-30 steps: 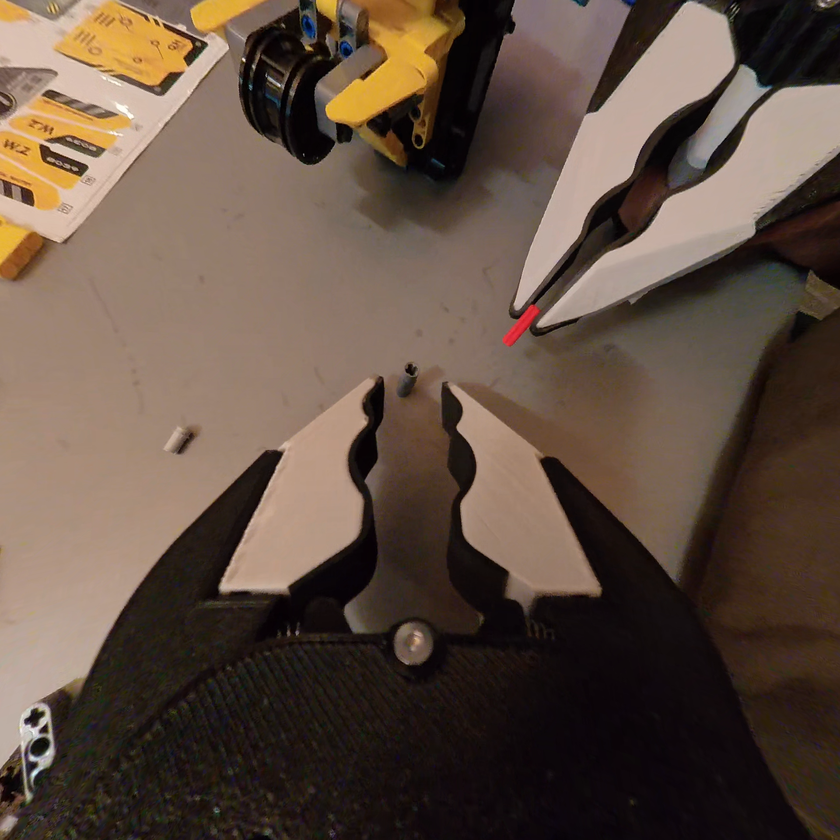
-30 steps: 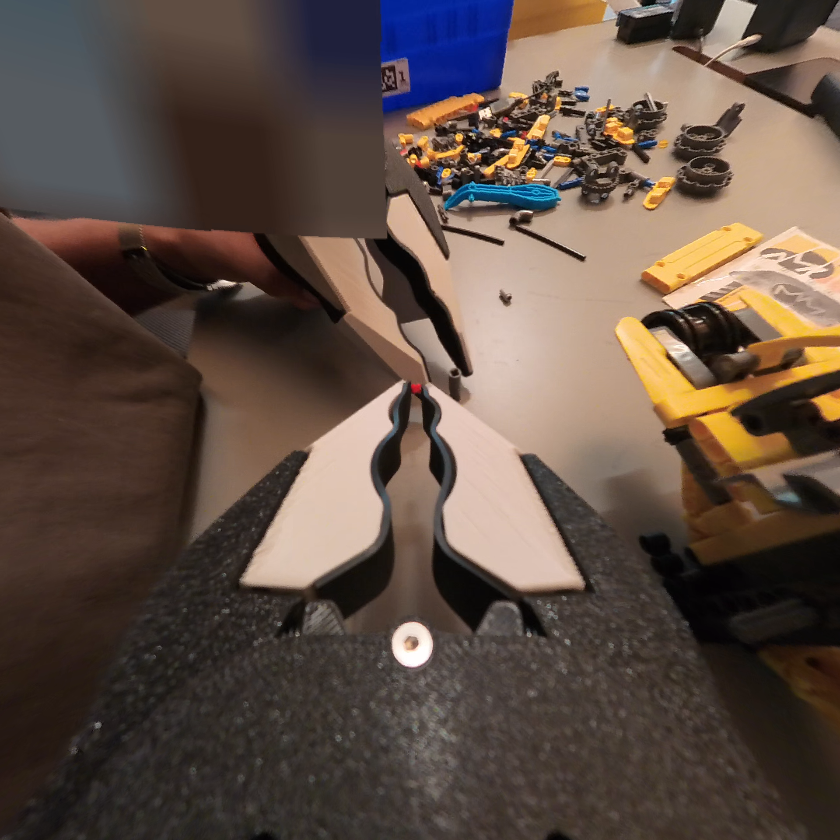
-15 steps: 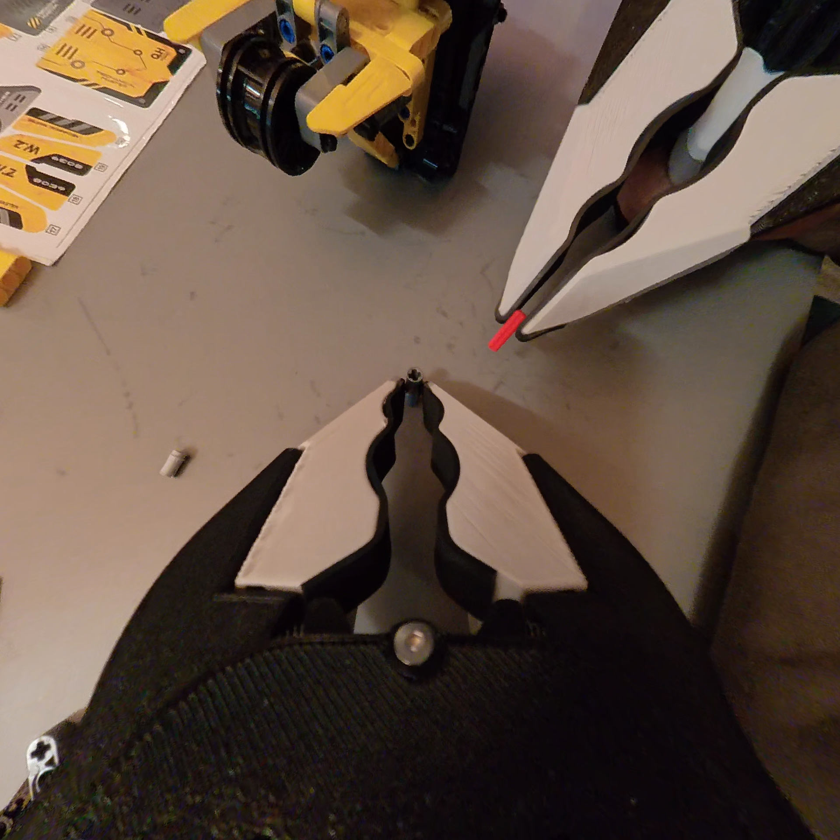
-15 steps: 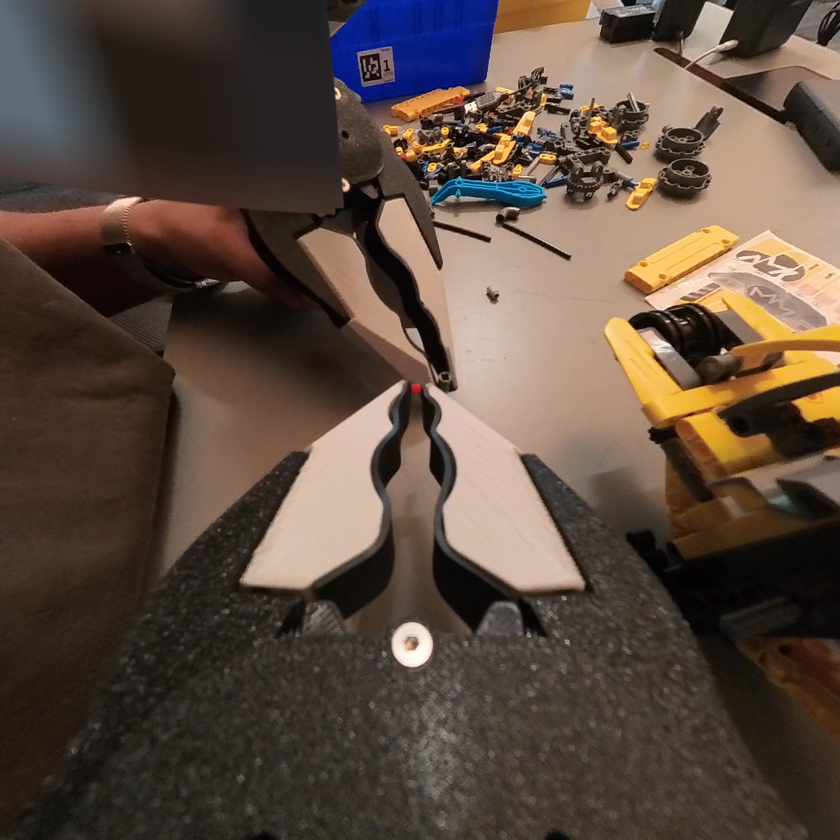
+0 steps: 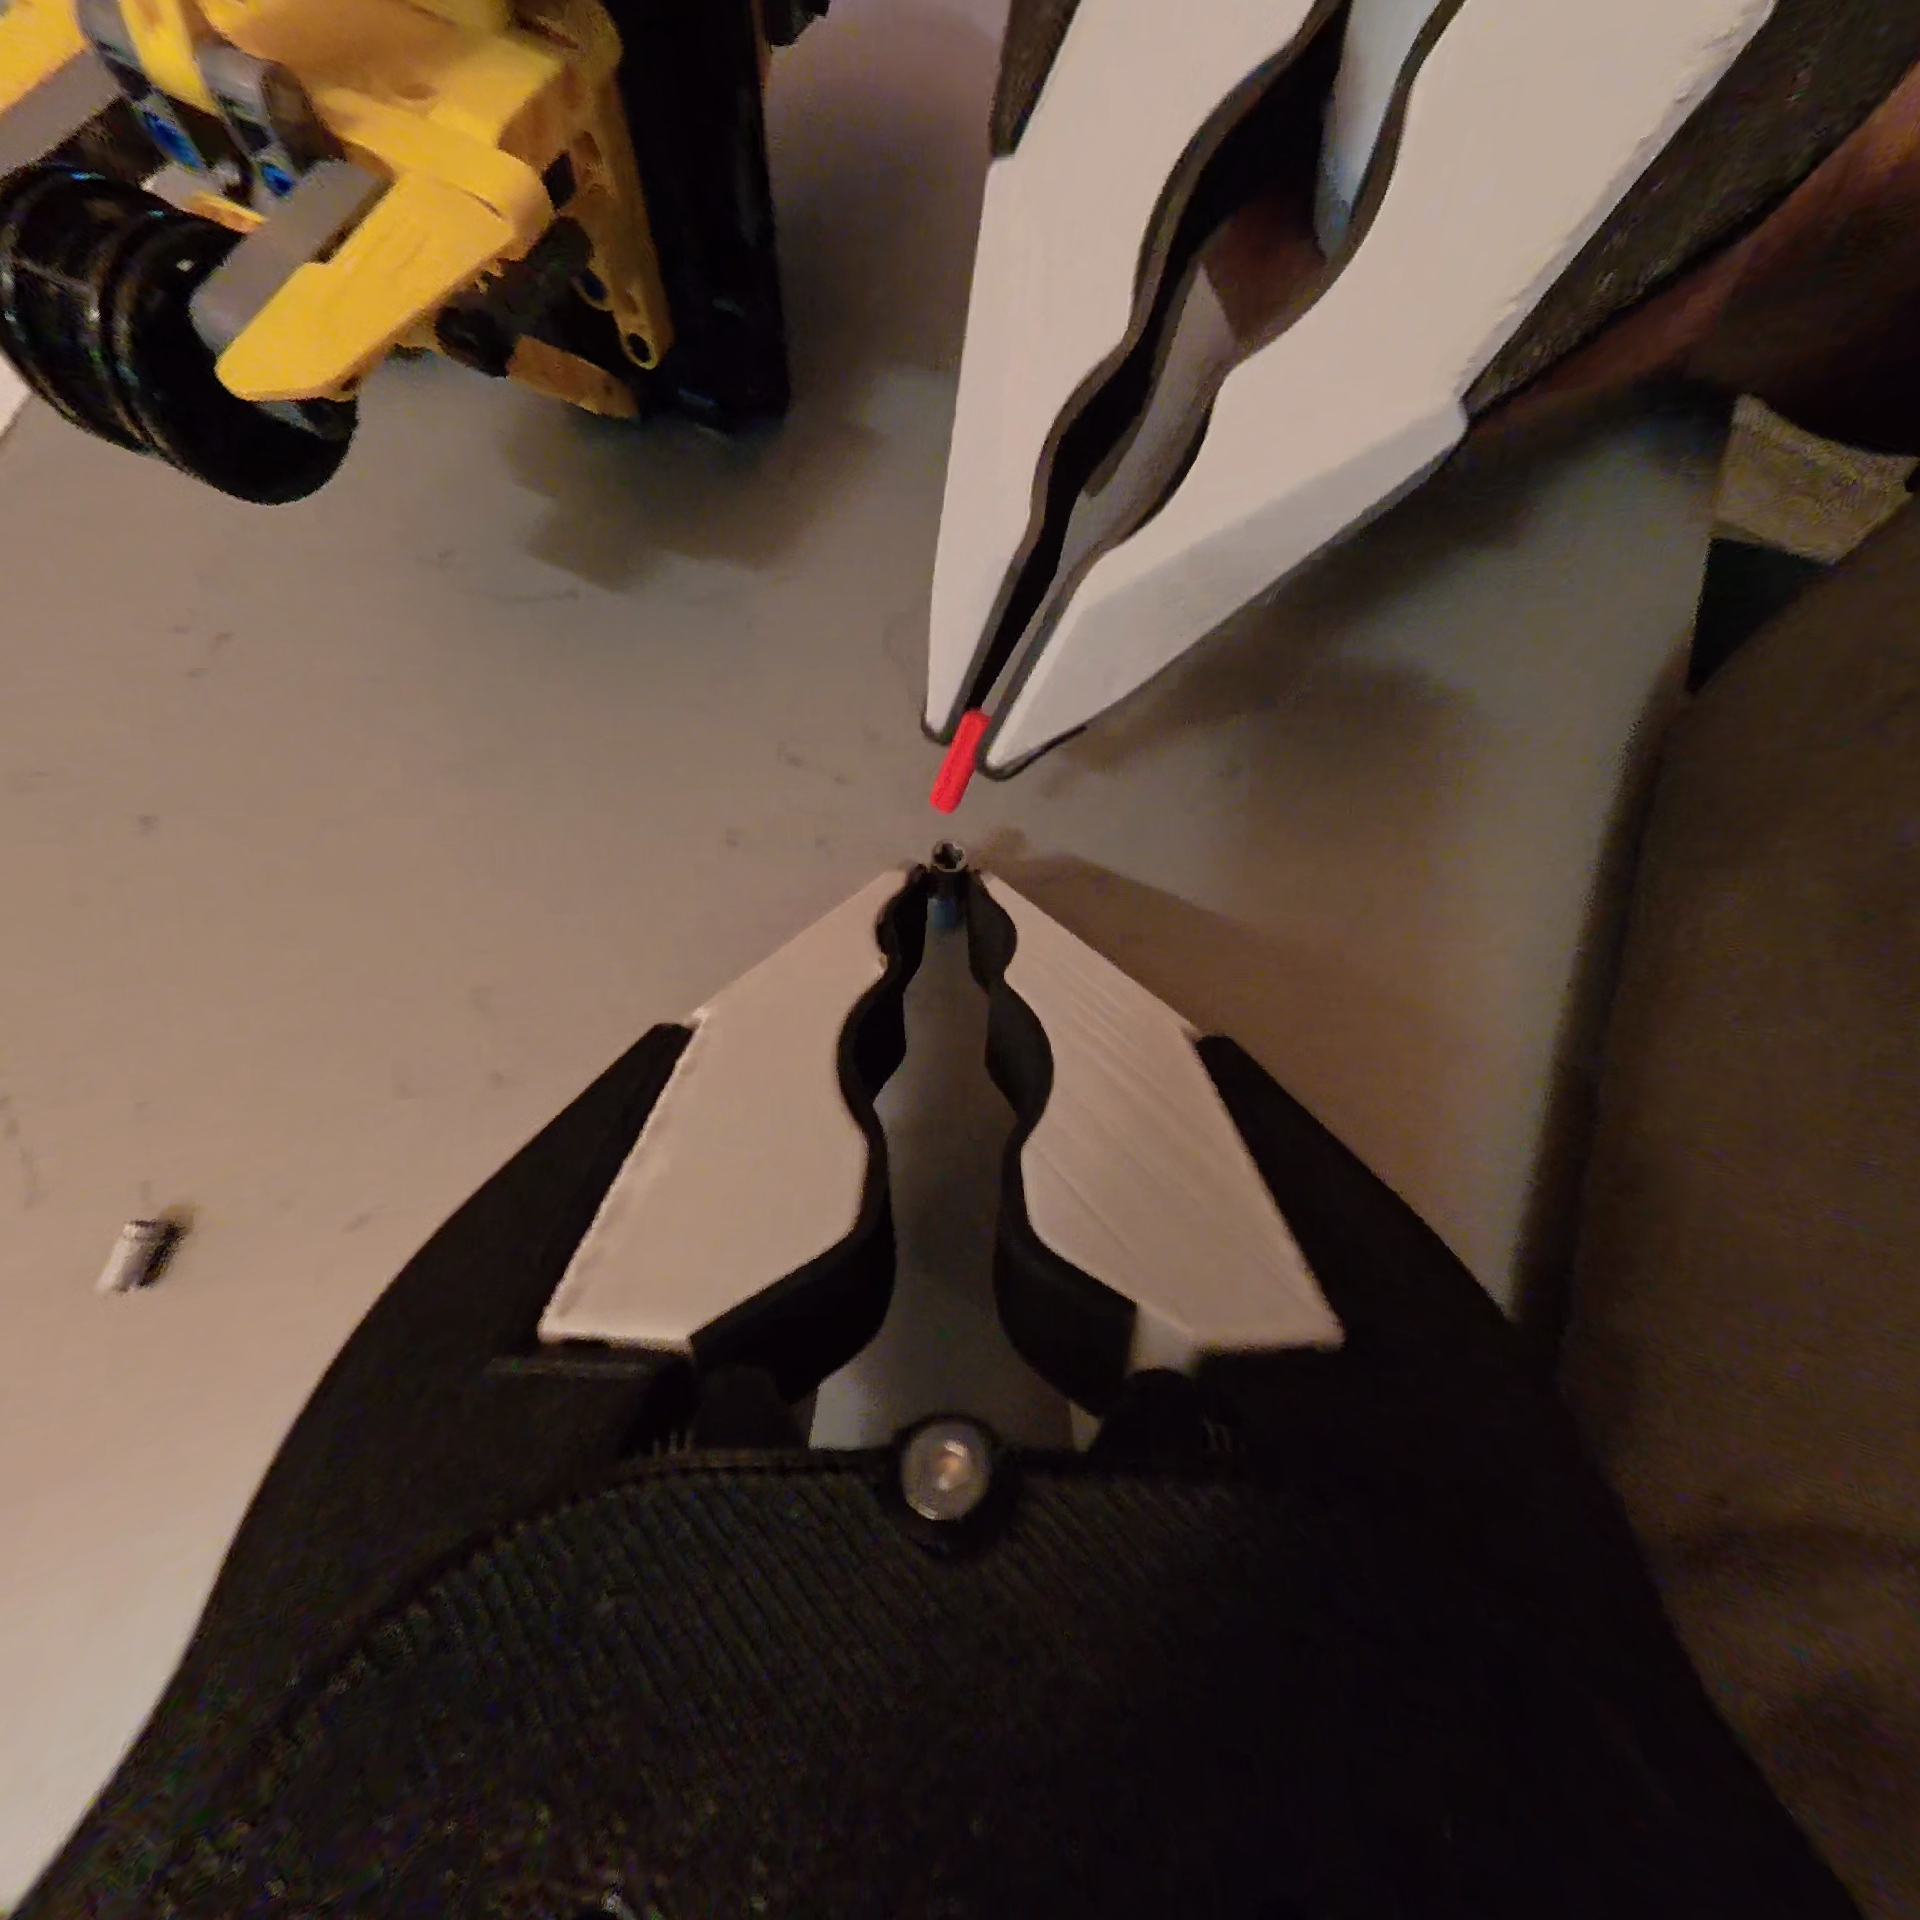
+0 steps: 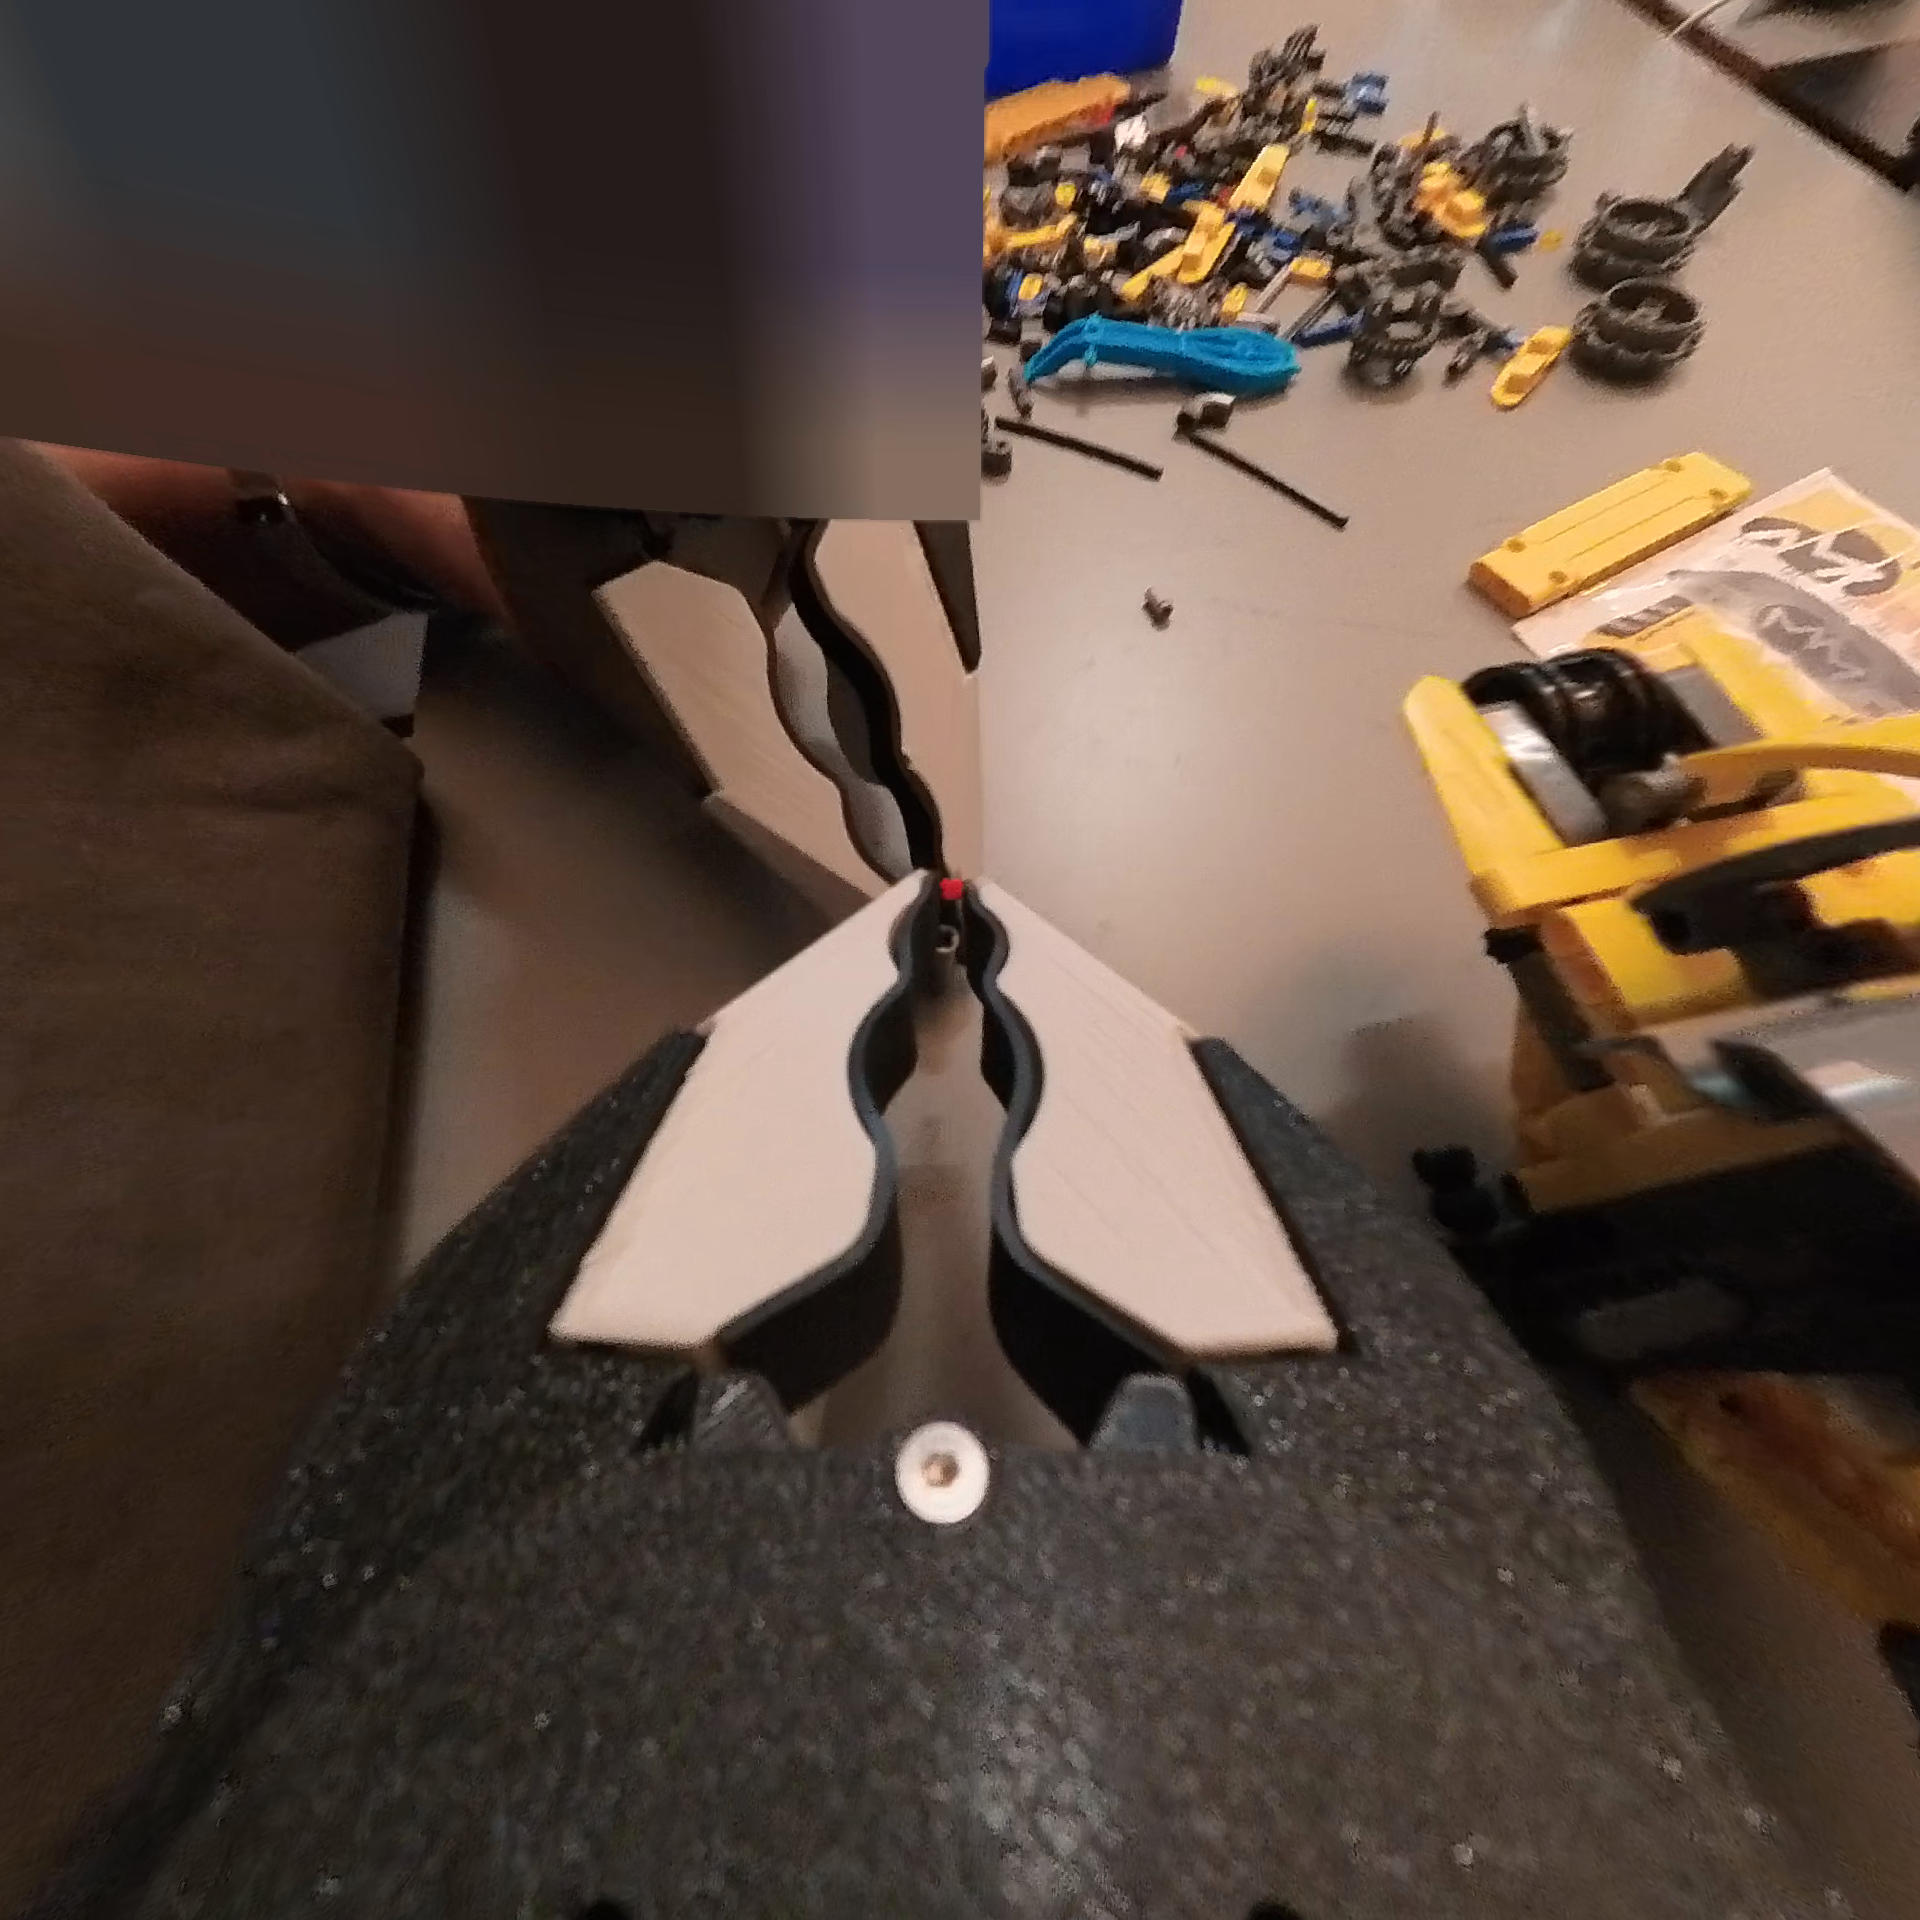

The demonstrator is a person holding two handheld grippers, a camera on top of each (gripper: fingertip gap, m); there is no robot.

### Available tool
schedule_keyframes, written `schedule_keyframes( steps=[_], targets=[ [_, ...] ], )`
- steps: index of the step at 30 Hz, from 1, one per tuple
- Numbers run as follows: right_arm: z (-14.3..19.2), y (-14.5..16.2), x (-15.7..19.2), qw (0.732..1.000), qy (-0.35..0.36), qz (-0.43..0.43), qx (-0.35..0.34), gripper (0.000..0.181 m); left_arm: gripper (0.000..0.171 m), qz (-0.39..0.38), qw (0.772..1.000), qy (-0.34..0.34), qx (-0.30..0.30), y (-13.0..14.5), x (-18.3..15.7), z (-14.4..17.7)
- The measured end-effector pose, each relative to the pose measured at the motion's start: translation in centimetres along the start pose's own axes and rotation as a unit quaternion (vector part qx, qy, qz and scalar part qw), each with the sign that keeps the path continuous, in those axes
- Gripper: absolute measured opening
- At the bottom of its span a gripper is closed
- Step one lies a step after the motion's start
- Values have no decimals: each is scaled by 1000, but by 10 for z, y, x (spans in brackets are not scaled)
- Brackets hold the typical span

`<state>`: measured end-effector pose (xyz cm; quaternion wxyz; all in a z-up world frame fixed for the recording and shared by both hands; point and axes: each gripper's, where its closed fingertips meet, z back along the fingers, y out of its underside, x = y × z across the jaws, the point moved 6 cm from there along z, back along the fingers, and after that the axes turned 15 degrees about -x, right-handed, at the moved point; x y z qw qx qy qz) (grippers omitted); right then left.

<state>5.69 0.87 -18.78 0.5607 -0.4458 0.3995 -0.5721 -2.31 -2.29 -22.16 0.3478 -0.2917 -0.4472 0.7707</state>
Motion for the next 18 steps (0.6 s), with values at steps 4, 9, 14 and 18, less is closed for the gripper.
schedule_keyframes(
  steps=[4, 9, 14, 18],
  targets=[
    [-6, 8, 3, 998, 6, 29, 48, 3, 5, 5, 1000, 4, 0, 0, 0, 0],
    [-7, 8, 5, 995, 13, 42, 85, 3, 5, 2, 1000, 4, 1, 0, 0, 0],
    [-9, 5, 5, 993, 12, 34, 116, 3, 5, 7, 1000, 8, 2, 0, 0, 0],
    [-12, 2, 5, 989, 10, 24, 149, 3, 5, 5, 1000, 7, 2, 0, 0, 0]
  ],
)
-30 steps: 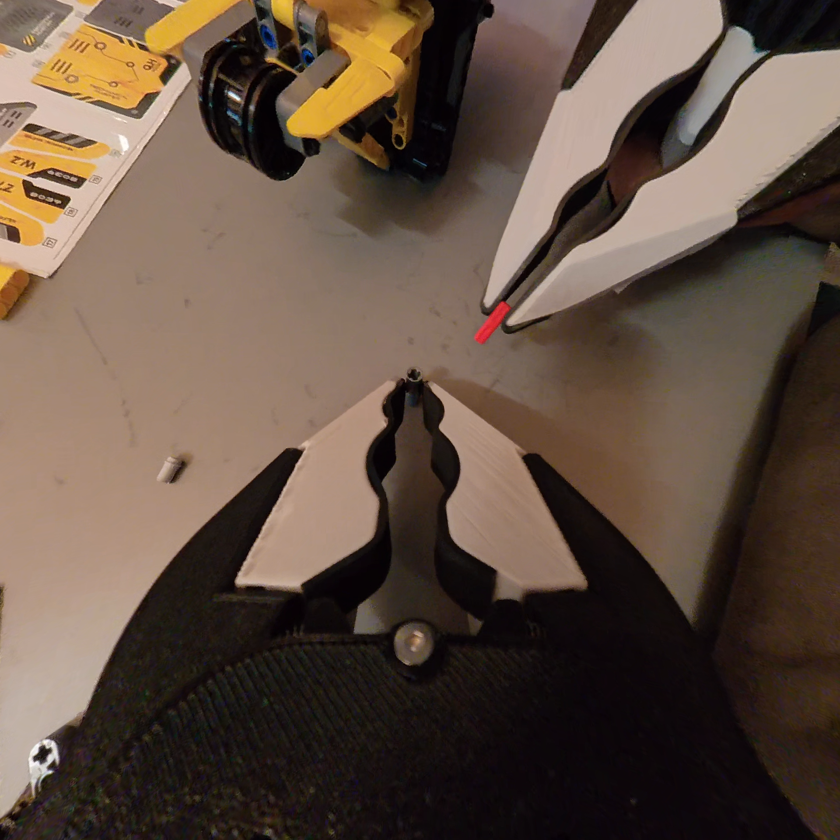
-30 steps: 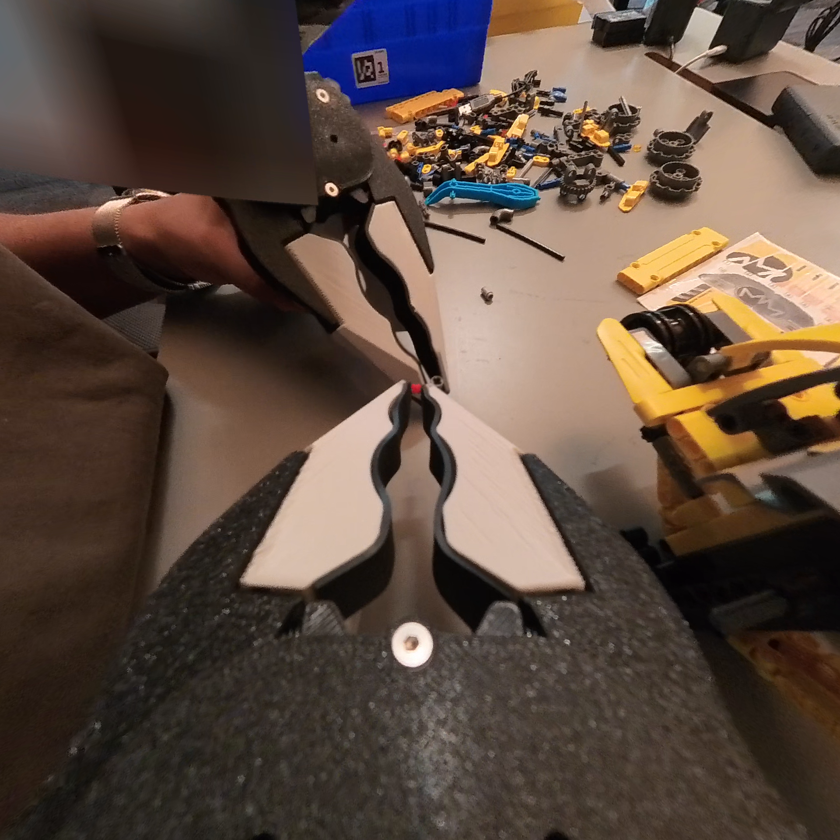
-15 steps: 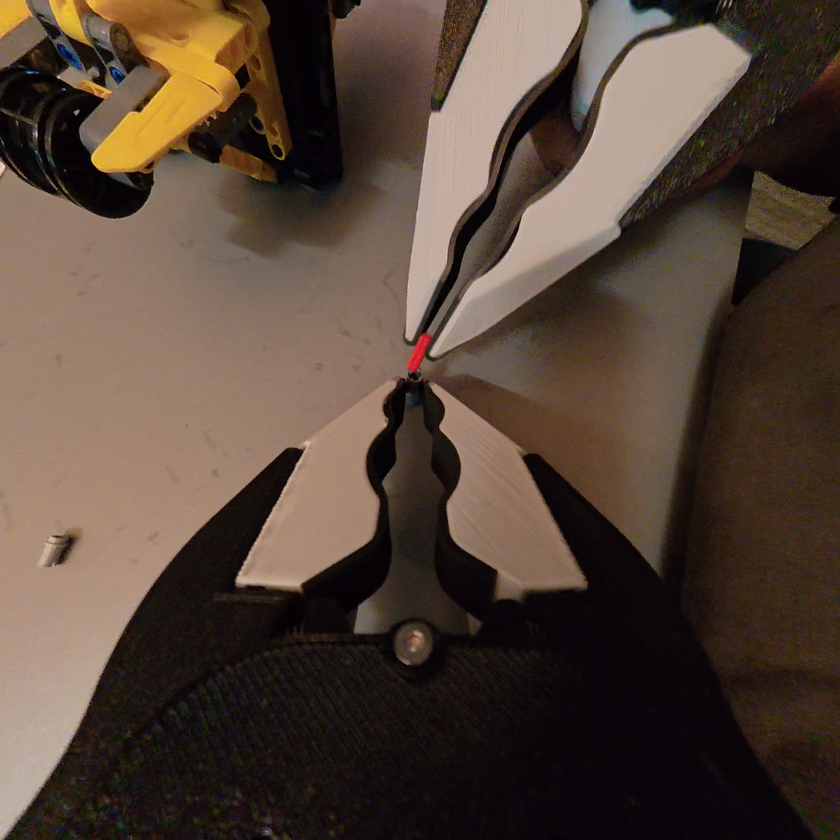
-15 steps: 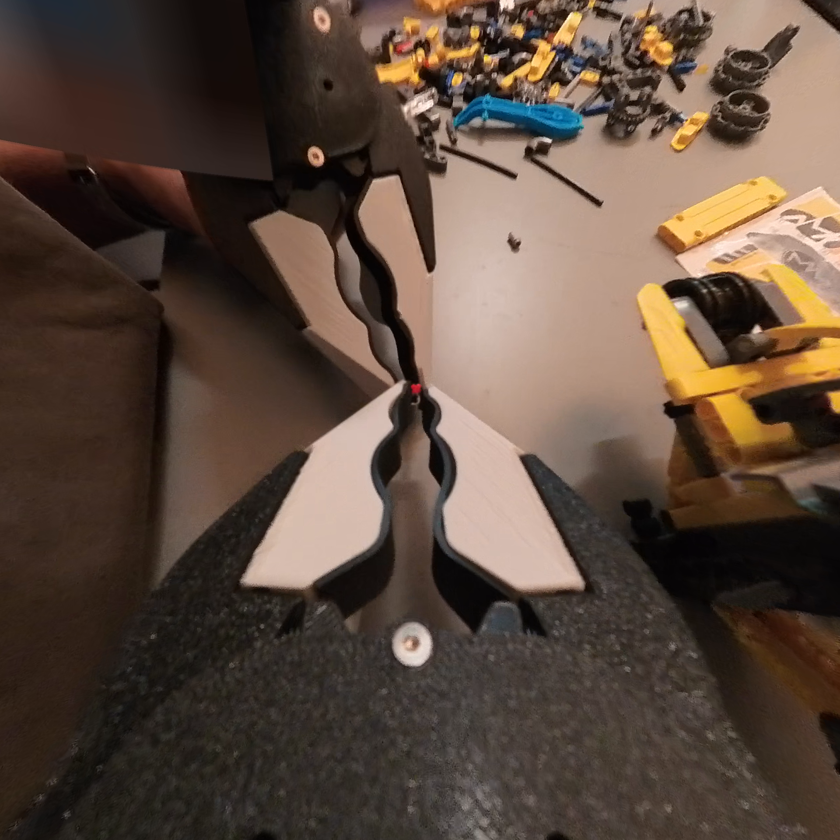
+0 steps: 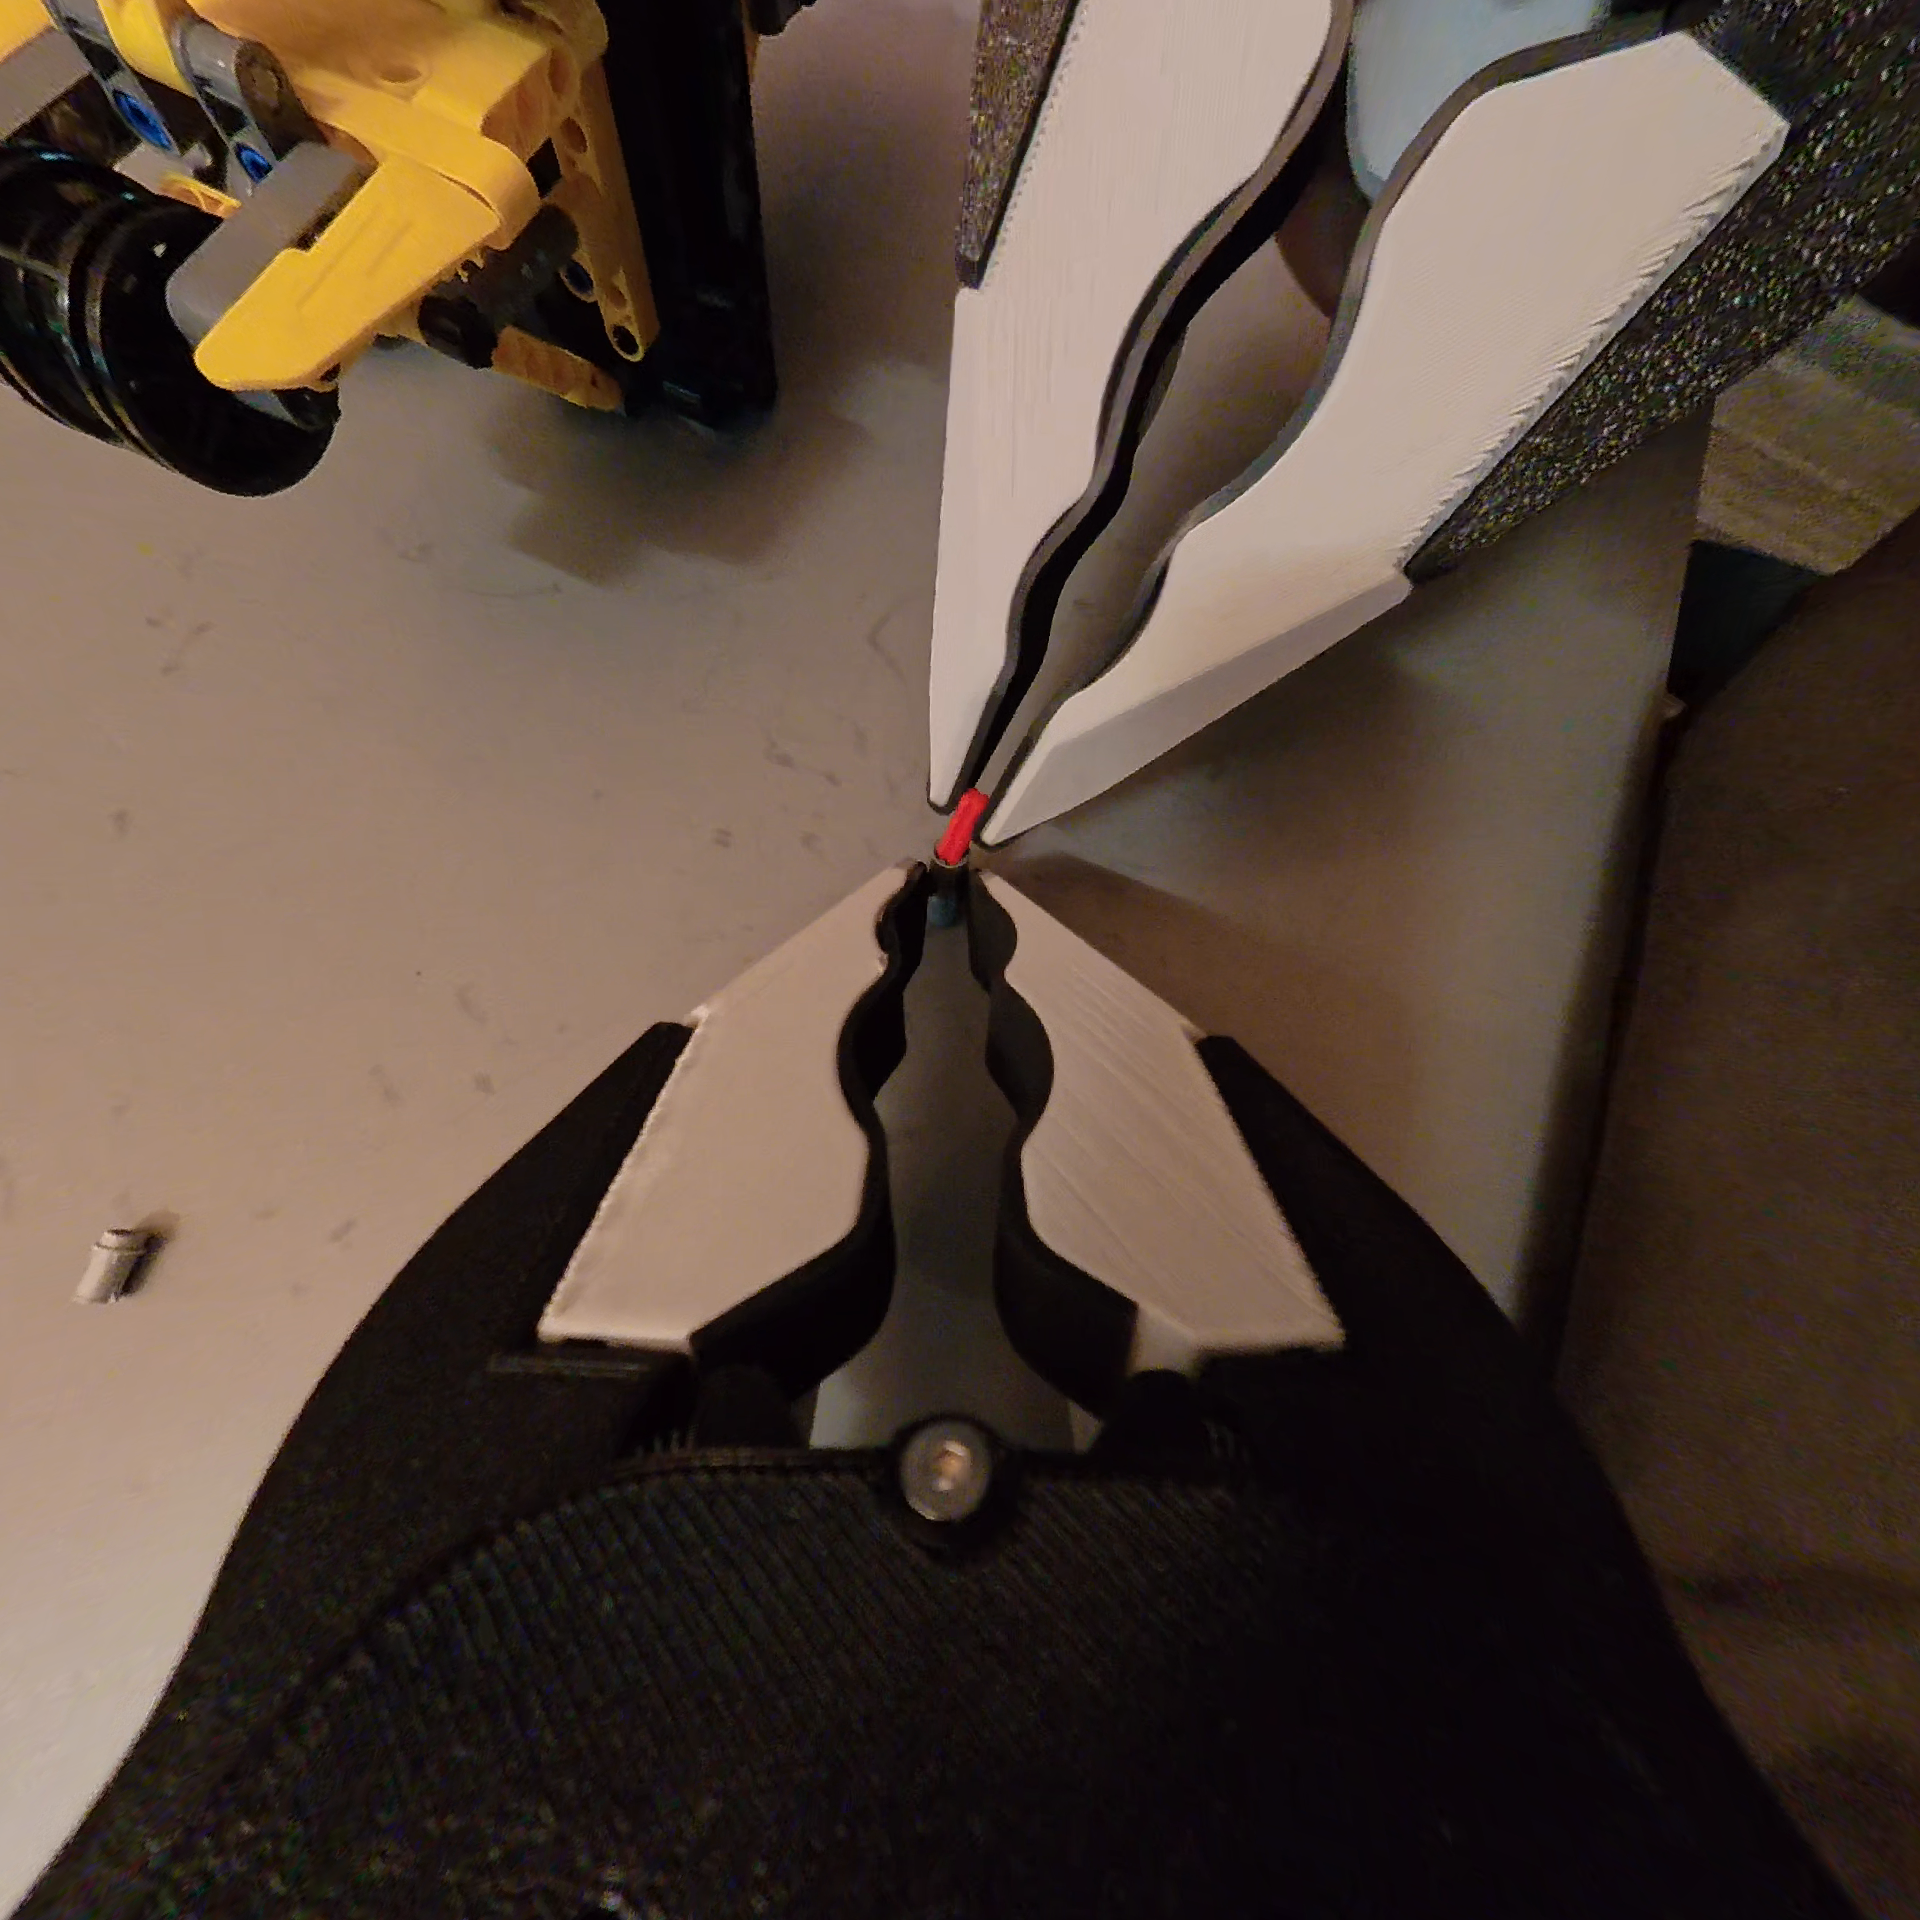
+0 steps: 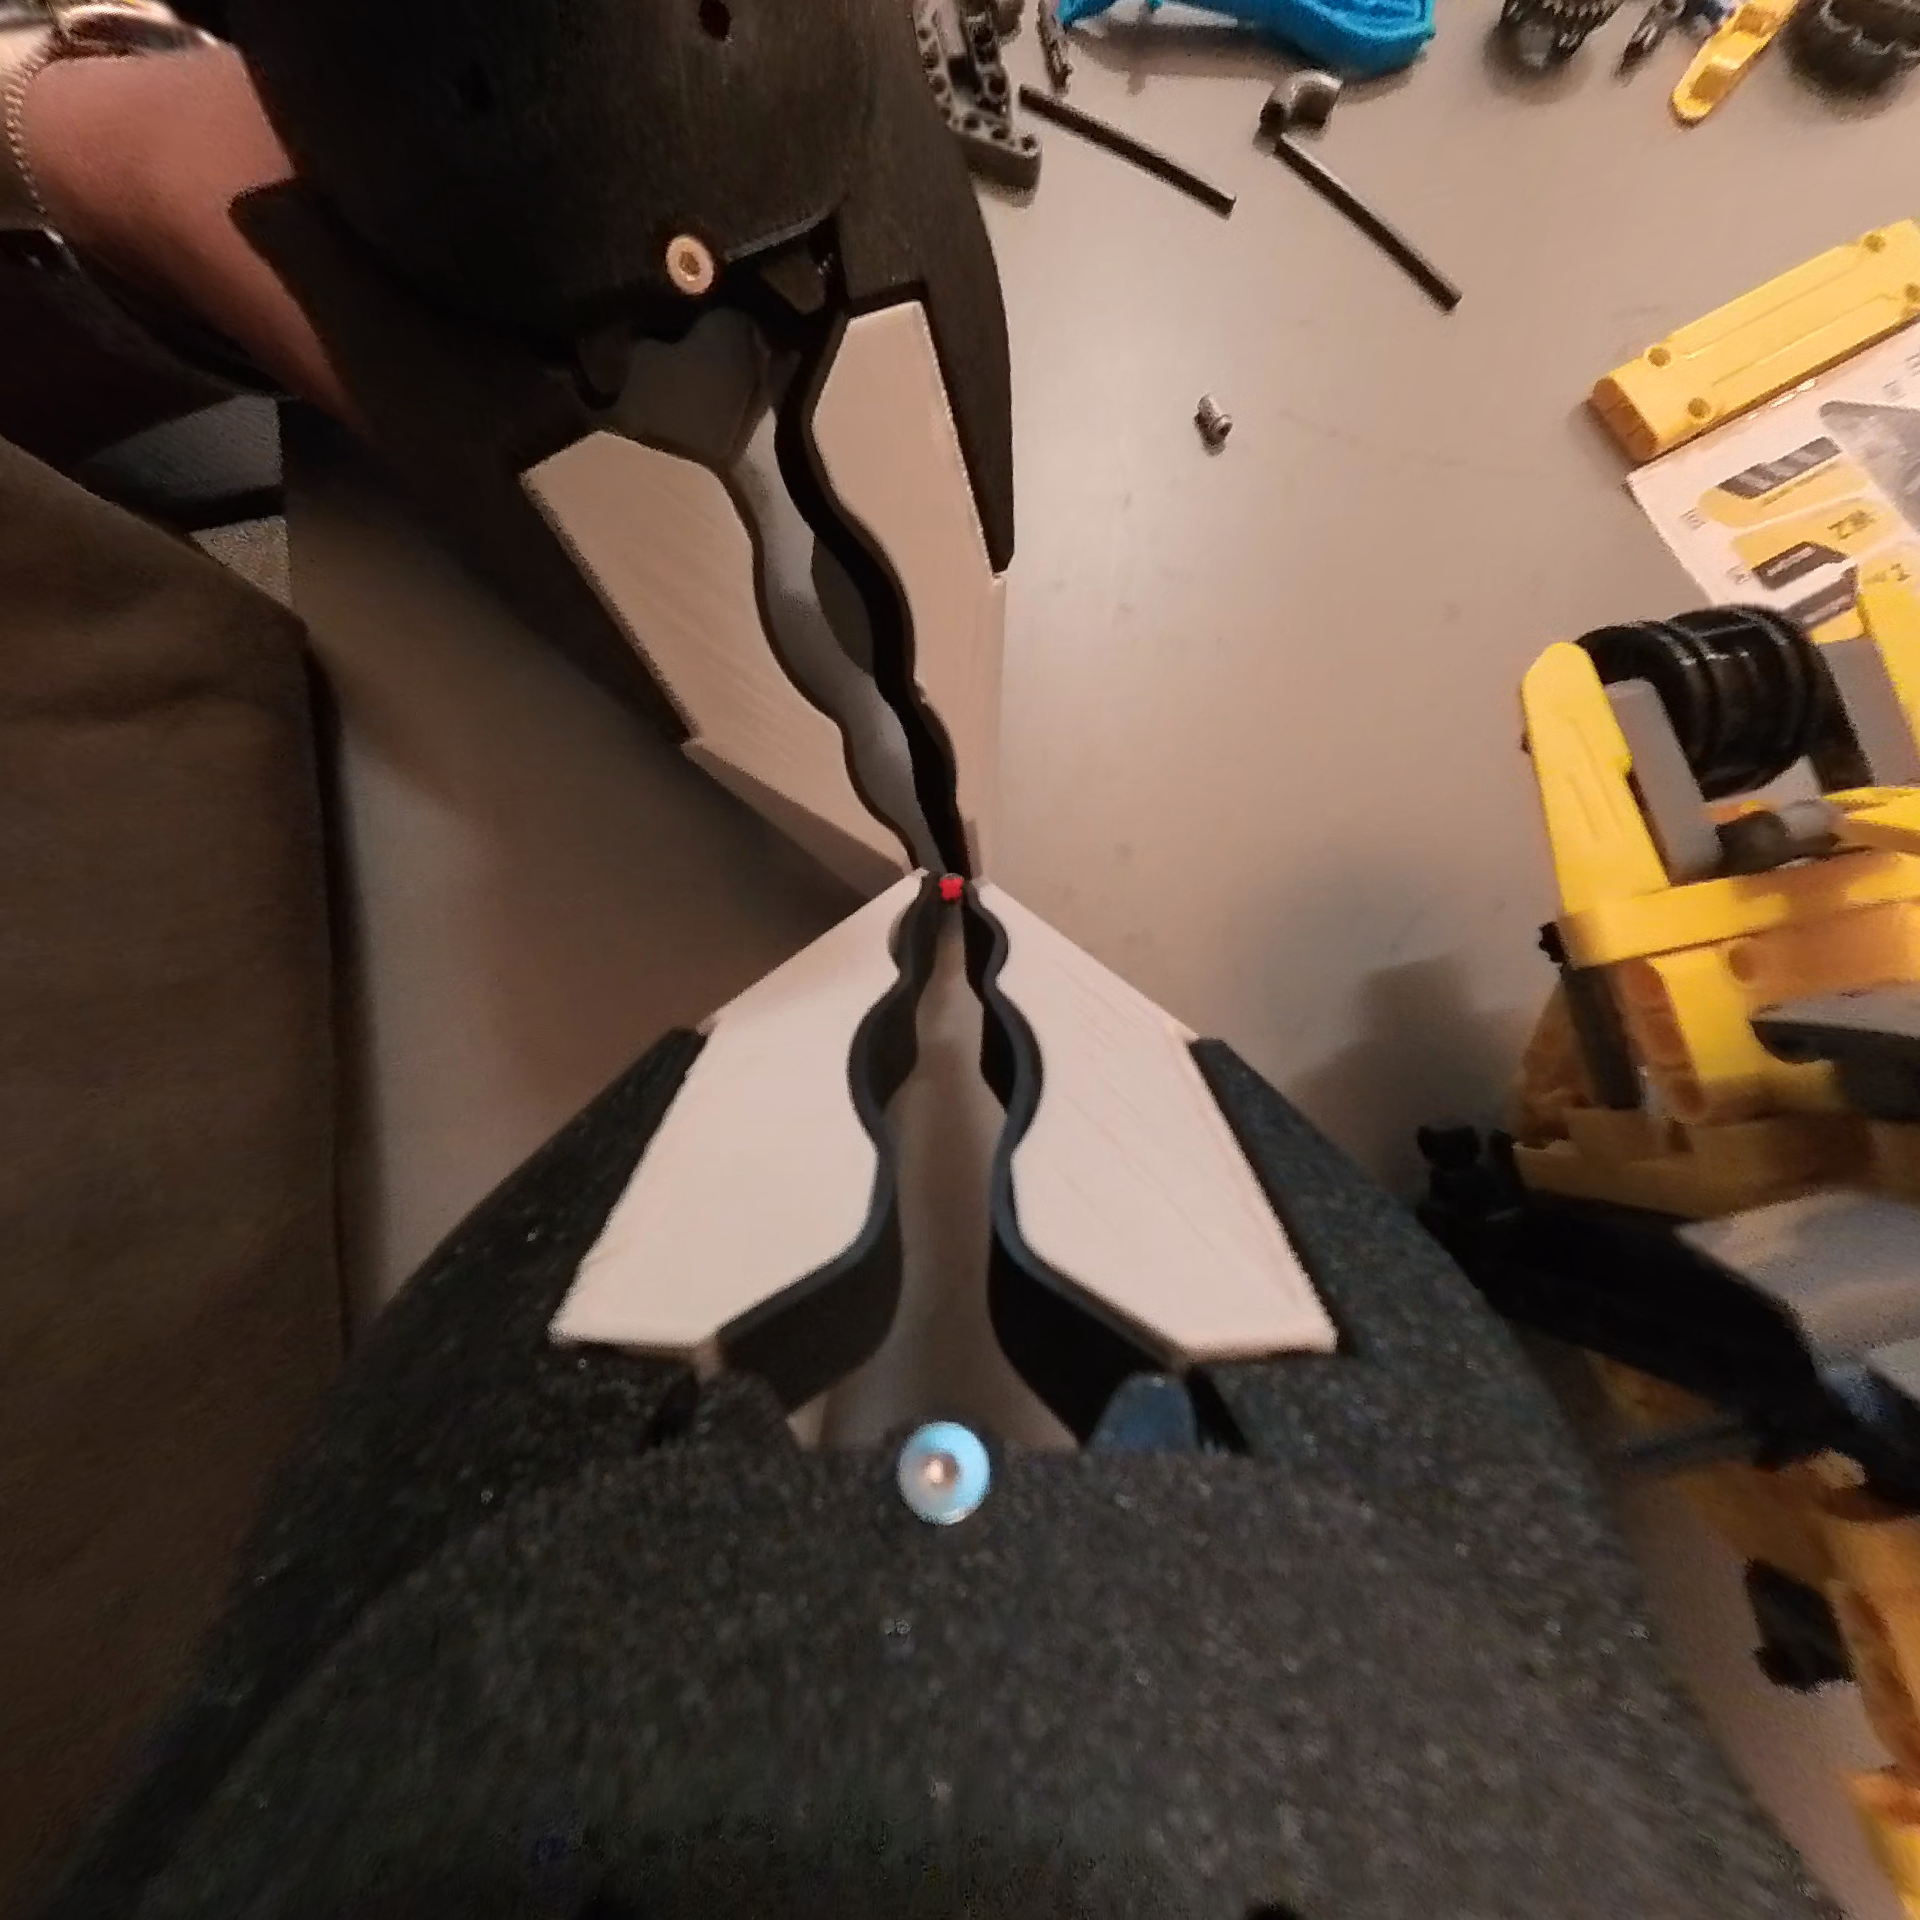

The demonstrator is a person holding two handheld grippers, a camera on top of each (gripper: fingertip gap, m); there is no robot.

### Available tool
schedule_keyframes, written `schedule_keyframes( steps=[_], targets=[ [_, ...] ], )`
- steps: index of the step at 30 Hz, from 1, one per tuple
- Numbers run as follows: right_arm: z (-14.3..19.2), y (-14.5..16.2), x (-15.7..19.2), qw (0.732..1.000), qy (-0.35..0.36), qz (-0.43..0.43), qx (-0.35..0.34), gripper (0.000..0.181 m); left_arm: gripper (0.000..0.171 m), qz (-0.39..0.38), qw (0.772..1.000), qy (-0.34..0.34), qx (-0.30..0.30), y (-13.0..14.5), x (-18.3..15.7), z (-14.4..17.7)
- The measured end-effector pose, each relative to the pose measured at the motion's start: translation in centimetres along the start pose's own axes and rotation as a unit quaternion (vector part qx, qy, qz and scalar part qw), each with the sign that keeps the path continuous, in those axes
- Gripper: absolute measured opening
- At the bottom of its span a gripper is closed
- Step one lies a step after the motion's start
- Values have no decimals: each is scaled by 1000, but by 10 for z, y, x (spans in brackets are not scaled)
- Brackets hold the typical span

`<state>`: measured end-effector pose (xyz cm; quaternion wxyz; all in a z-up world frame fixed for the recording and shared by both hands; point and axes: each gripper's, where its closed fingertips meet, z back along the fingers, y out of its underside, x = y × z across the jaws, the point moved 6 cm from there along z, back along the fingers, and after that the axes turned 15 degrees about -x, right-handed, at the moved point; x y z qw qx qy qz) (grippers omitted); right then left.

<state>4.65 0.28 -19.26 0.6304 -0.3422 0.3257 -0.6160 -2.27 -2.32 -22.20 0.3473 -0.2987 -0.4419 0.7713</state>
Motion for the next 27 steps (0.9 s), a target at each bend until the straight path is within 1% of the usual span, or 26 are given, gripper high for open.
schedule_keyframes(
  steps=[9, 20, 22, 27],
  targets=[
    [-5, -5, -2, 998, -15, -25, 56, 3, 5, -8, 1000, -3, 0, 0, -1, 0],
    [-7, -5, -1, 998, -18, -13, 51, 3, 5, 1, 1000, 1, 0, 0, 0, 0],
    [-6, -5, -1, 998, -16, -2, 53, 3, 5, 2, 1000, 1, 0, 0, 0, 0],
    [-7, -7, 3, 995, 6, 63, 79, 3, 5, 11, 1000, 5, 1, 0, 1, 0]
  ],
)
